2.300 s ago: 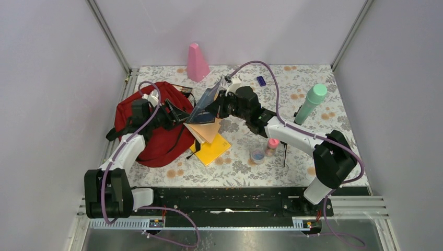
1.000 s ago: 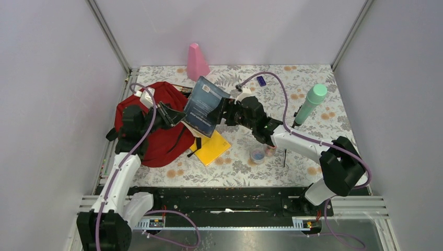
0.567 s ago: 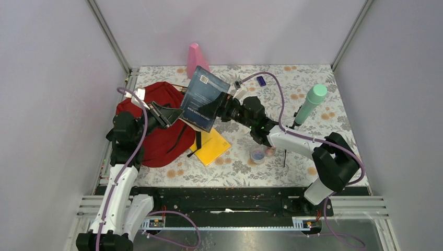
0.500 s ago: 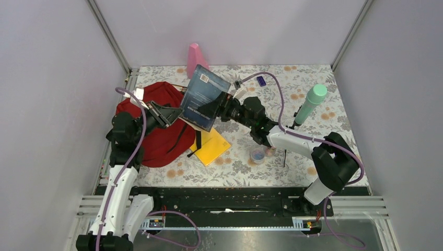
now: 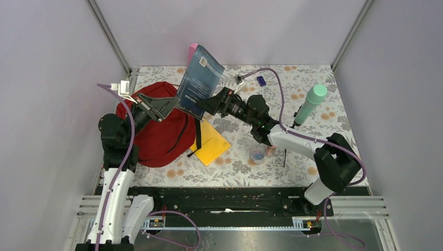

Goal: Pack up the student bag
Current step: Pick up the book from the center of the board.

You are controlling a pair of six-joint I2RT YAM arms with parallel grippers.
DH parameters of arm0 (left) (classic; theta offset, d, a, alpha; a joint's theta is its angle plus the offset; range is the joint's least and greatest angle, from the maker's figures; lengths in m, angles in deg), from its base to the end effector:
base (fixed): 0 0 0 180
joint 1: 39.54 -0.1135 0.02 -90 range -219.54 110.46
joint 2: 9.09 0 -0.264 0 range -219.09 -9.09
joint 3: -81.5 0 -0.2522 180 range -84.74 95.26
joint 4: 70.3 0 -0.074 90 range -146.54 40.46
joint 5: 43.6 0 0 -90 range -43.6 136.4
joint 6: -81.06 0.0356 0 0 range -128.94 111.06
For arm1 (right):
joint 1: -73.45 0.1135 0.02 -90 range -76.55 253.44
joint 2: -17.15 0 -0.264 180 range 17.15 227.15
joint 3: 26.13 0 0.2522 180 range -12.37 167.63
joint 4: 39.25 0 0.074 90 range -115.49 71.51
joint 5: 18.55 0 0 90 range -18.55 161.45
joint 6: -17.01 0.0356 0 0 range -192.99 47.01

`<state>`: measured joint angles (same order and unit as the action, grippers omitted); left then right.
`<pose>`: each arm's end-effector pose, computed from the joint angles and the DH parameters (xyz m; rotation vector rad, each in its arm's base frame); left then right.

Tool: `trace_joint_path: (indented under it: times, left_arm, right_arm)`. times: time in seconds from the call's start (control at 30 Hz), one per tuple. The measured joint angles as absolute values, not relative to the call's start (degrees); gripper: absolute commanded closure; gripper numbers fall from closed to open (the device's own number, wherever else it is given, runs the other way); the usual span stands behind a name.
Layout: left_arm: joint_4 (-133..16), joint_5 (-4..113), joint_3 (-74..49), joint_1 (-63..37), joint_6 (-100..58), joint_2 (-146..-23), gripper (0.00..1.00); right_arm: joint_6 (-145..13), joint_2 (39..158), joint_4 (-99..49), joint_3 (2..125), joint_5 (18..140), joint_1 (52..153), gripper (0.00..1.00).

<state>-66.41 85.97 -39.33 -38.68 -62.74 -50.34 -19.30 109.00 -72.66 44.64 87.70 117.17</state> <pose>0.1595 -0.0251 0.3898 -0.0455 1.5002 -1.2371 0.2602 0.2626 0.3098 -0.1383 1.5582 1.5826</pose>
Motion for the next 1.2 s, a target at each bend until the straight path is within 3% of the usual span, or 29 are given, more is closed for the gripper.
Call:
trace_joint_path:
  times: [0.57, 0.7, 0.73, 0.97, 1.1, 1.13, 1.2]
  left_arm:
    - [-79.9, 87.5, -37.8, -38.8, -73.9, -48.7, 1.00]
    - [-82.4, 87.7, -37.8, -38.8, -75.2, -47.8, 1.00]
    - [-82.6, 87.7, -37.8, -38.8, -75.3, -47.6, 1.00]
    - [-82.8, 87.3, -37.8, -39.0, -75.1, -47.5, 1.00]
    - [-81.3, 86.5, -37.8, -39.2, -74.0, -47.3, 1.00]
    - [-80.8, 86.3, -37.8, -39.2, -73.2, -47.2, 0.96]
    - [-79.0, 86.2, -37.8, -39.2, -71.2, -46.6, 0.63]
  right_arm:
    - [-18.6, 107.7, -78.8, 53.9, 93.9, 117.3, 0.00]
    - [-18.1, 107.9, -80.3, 55.4, 95.1, 117.5, 0.05]
    - [-18.0, 107.9, -80.7, 55.5, 95.2, 117.5, 0.09]
    - [-16.8, 107.8, -84.9, 55.5, 96.1, 117.9, 0.65]
    - [-16.1, 107.3, -86.8, 55.2, 96.7, 118.0, 0.86]
    - [-16.1, 107.1, -86.8, 54.9, 96.7, 118.0, 0.91]
    - [-16.0, 106.7, -86.6, 54.3, 96.9, 118.1, 0.97]
